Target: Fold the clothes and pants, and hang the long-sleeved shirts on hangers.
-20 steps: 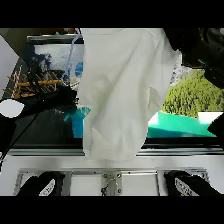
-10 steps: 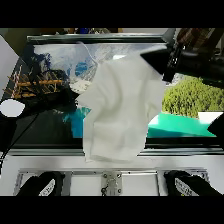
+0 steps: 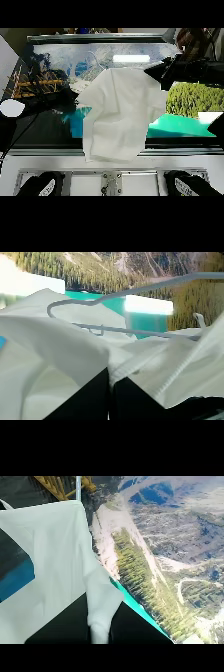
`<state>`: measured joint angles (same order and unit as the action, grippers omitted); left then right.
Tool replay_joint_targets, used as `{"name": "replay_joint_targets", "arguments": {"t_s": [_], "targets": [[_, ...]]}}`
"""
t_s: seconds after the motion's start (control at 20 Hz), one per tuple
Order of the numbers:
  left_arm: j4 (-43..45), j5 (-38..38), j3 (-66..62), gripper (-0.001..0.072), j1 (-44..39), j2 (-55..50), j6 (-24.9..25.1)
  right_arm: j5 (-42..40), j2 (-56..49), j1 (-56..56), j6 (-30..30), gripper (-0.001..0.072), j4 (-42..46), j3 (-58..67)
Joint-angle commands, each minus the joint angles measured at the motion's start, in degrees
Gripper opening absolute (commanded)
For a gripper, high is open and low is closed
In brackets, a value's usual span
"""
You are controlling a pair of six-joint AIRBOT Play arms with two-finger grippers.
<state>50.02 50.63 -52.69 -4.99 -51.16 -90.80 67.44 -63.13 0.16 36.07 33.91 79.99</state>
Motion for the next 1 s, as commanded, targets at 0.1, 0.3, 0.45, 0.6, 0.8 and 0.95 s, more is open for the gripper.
{"name": "replay_joint_targets", "arguments": {"t_s": [0.1, 0.3, 0.45, 0.6, 0.8, 0.95], "targets": [[-0.1, 1.1, 0.0, 0.0016, 0.0, 0.0, 0.0, -4.9, 0.0, 0.0, -1.2, 0.0025, -9.4, 0.0], [-0.2, 2.5, 0.0, 0.0016, 0.0, 0.0, 0.5, -7.3, 0.0, 0.0, -3.8, 0.0025, -20.5, 0.0], [-0.2, 3.0, 0.0, 0.0016, 0.0, 0.0, 0.5, -9.2, 0.0, 0.0, -9.7, 0.0025, -33.1, 0.0], [-0.2, 3.3, 0.0, 0.0016, 0.0, 0.0, 0.5, -9.1, 0.0, 0.0, -15.0, 0.0026, -44.8, 0.0], [-0.1, 3.2, 0.0, 0.0016, 0.0, 0.0, 0.6, -8.5, 0.0, 0.0, -16.4, 0.0026, -50.3, 0.0], [0.3, 2.3, 0.0, 0.0016, 0.2, 0.0, 0.6, -8.0, 0.0, 0.0, -16.4, 0.0025, -51.6, 0.0]]}}
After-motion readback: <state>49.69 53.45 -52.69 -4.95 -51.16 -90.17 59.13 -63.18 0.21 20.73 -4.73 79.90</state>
